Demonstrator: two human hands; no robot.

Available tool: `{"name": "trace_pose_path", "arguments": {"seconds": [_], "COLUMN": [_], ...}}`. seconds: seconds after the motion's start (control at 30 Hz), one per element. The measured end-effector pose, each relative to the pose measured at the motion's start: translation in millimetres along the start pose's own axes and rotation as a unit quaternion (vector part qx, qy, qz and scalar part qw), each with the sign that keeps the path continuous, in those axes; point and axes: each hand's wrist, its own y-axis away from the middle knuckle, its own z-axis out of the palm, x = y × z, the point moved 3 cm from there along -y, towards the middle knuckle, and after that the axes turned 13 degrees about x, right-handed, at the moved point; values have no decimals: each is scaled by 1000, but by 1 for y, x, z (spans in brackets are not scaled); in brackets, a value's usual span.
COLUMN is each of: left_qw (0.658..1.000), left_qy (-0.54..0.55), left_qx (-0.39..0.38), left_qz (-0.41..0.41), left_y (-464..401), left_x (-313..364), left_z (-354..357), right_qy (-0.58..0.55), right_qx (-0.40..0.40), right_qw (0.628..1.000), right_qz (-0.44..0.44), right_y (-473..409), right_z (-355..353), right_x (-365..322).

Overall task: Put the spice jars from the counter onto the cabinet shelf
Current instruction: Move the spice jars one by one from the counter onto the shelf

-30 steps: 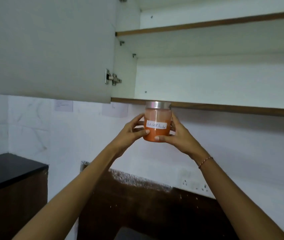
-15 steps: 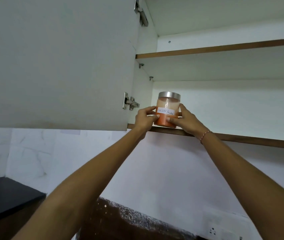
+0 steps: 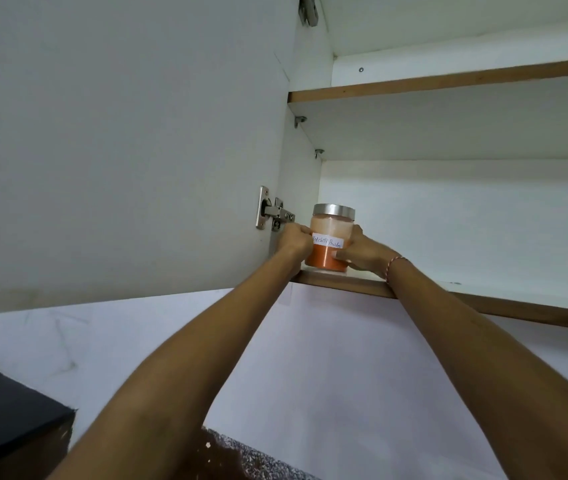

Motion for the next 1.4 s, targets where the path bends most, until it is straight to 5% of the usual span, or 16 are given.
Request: {"name": "trace_pose_path", "arguments": {"seconds": [0.2, 0.33, 0.47, 0.6, 0.8, 0.93, 1.13, 1.4], "left_qw": [992, 992, 979, 918, 867, 885, 930, 925], "left_qy": [-41, -57, -175, -287, -211, -156, -214, -261], "left_qx": [-110, -107, -32, -12, 91, 102, 2, -139], "left_qz": [-32, -32, 101, 272, 441, 426, 300, 240], "left_y": [-14, -17, -9, 17, 97, 164, 279, 426], "left_x": [-2, -8, -4, 9, -3, -48, -152, -254], "left_z": [0, 1, -3, -7, -24, -26, -24, -44], "right_qy": [67, 113, 234, 342, 260, 214, 232, 250], "right_qx": [-2, 1, 38, 168, 346, 427, 283, 157], "right_qw": [996, 992, 971, 918, 880, 849, 922, 952], "right_qz": [49, 59, 25, -109, -195, -228, -130, -83], "right_y": [-14, -7, 9, 34, 94, 175, 298, 450], "right_z": [3, 3, -2, -15, -21, 14, 86, 130], "right_x": [2, 1, -8, -17, -18, 15, 109, 185]}}
